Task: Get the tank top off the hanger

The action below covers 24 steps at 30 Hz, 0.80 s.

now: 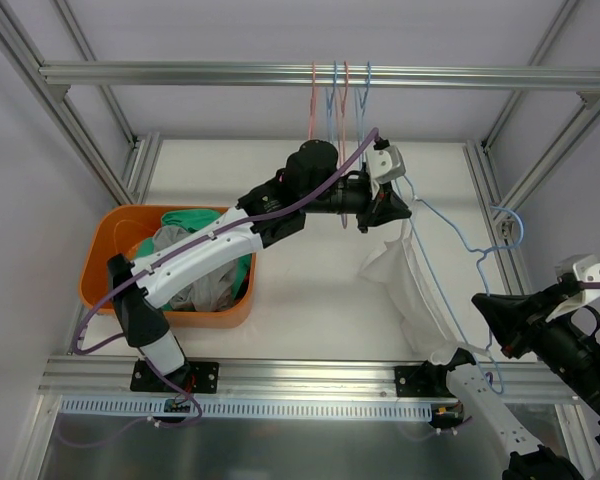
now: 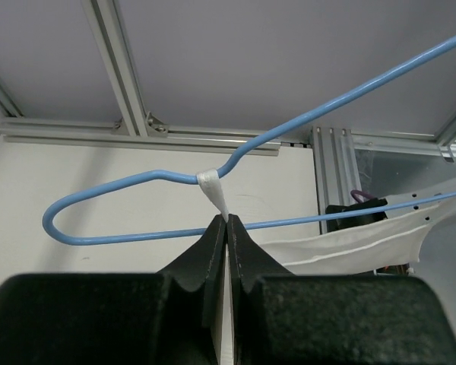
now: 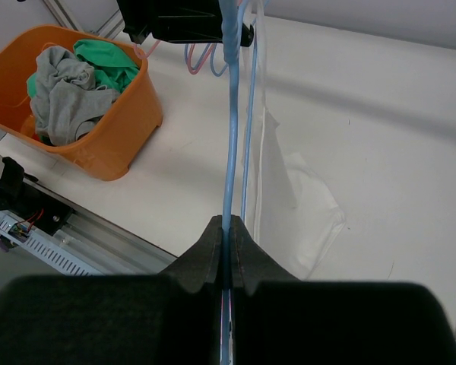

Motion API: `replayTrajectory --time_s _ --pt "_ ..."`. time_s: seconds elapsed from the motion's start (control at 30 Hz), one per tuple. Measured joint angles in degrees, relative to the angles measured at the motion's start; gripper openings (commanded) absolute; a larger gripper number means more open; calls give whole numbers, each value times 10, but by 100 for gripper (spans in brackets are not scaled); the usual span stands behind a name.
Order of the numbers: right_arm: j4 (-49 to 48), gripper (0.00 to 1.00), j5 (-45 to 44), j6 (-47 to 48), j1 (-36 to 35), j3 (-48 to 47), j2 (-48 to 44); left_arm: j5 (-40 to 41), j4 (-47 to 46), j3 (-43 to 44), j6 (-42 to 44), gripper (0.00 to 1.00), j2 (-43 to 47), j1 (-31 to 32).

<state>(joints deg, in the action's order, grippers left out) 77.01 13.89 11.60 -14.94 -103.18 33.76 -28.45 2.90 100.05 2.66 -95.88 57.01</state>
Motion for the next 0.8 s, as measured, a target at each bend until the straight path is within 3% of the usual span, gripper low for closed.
replayTrajectory --time_s 0.4,0.53,0.7,0.8 --pt "-10 0 4 2 0 8 0 38 -8 -6 -10 0 15 0" --pt "-13 0 18 13 0 42 -2 145 -10 -6 -34 0 26 0" --pt "-12 0 36 26 -9 63 -25 334 -12 -5 -65 0 48 3" --pt "-12 0 47 31 -17 61 -57 391 -5 8 -80 0 49 3"
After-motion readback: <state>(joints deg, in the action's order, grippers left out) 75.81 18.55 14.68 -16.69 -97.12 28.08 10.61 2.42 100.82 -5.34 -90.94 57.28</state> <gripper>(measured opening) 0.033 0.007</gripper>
